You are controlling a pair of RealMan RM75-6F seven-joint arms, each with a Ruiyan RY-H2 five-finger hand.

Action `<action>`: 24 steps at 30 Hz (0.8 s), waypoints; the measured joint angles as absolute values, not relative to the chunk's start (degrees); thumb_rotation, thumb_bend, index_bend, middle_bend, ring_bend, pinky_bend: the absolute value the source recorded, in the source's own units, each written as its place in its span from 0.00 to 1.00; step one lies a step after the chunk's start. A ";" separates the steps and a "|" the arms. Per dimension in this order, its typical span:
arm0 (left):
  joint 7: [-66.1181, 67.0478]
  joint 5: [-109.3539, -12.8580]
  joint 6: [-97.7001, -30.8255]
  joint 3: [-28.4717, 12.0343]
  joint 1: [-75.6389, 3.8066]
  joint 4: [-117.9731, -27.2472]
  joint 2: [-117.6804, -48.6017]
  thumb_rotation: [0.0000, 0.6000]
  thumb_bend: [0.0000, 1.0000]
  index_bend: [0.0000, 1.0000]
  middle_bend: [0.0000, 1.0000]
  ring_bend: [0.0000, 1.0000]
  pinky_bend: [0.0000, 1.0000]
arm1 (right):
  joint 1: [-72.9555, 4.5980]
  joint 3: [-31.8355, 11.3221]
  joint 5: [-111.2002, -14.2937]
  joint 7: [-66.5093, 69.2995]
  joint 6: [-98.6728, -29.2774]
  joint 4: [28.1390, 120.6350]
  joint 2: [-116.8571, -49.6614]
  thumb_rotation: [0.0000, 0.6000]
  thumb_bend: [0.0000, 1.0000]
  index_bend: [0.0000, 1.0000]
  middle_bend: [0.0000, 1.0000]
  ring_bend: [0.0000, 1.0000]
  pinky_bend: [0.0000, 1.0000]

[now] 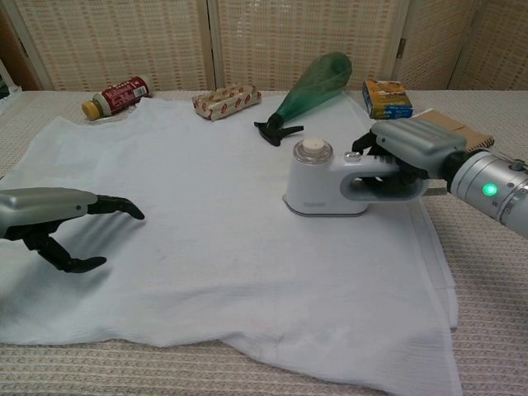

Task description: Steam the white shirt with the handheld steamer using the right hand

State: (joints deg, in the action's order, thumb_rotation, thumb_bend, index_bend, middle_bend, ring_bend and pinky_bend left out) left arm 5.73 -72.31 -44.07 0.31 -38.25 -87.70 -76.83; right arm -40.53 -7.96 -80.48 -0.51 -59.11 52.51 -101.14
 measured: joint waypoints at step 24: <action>-6.24 -77.41 -57.66 -1.77 -31.17 -90.43 -70.37 0.76 0.39 0.12 0.07 0.00 0.00 | -24.39 -5.19 -78.88 9.58 -70.74 62.44 -83.04 1.00 0.84 0.65 0.73 0.76 0.95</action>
State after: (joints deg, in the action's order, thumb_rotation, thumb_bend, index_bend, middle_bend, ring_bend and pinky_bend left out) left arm -6.24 -77.41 -57.66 -1.77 -31.17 -90.43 -70.37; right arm -24.39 -5.19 -78.88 9.58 -70.74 62.44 -83.04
